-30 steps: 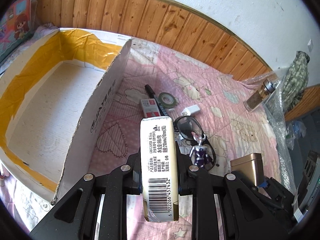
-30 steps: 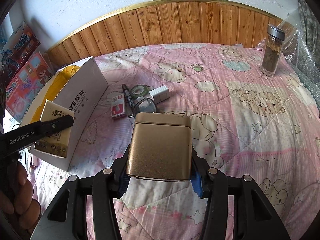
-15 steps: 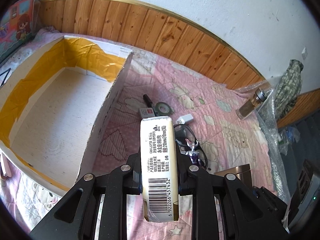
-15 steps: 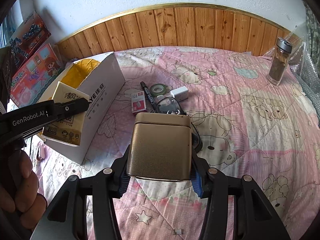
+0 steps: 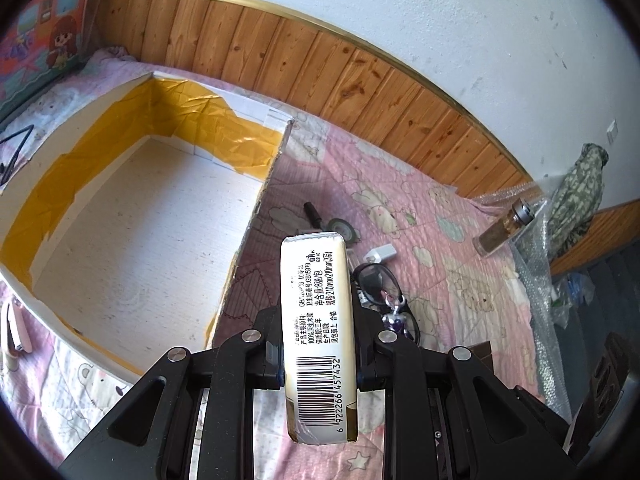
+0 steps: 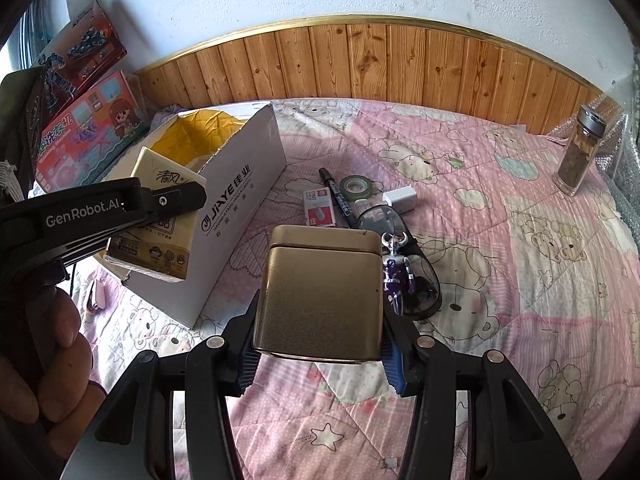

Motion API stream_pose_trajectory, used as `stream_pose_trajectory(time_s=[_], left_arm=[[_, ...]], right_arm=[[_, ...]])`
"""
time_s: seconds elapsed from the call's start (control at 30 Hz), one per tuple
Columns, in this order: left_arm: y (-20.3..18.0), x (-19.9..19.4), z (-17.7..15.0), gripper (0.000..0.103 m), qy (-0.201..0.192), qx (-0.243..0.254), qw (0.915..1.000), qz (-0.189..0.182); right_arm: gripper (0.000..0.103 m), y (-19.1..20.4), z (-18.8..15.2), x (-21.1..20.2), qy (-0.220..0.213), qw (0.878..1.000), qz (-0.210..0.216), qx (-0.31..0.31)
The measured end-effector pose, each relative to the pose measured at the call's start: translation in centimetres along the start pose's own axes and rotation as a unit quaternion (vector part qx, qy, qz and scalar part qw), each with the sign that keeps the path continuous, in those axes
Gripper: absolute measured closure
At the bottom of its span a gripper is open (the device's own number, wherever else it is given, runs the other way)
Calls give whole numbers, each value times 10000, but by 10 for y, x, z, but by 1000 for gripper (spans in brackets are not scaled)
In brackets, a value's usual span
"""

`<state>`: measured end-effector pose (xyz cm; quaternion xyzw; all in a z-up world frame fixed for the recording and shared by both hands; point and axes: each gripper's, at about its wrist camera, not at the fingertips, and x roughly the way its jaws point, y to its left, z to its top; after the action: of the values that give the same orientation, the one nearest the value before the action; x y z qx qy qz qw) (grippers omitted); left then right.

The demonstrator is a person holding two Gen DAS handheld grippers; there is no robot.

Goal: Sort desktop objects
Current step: 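Lift the carton with the left tool while the right tool lifts the gold tin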

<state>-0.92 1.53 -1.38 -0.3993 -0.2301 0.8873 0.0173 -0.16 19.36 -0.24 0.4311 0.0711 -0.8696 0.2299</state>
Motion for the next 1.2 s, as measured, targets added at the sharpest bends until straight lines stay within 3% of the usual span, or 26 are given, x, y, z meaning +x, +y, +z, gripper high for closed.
stream_pose_trajectory(time_s=[1.2], left_arm=[[57,-23,26,80,-263,-581,9979,119]], right_arm=[[52,77,38,-5,-152,9970,313,-688]])
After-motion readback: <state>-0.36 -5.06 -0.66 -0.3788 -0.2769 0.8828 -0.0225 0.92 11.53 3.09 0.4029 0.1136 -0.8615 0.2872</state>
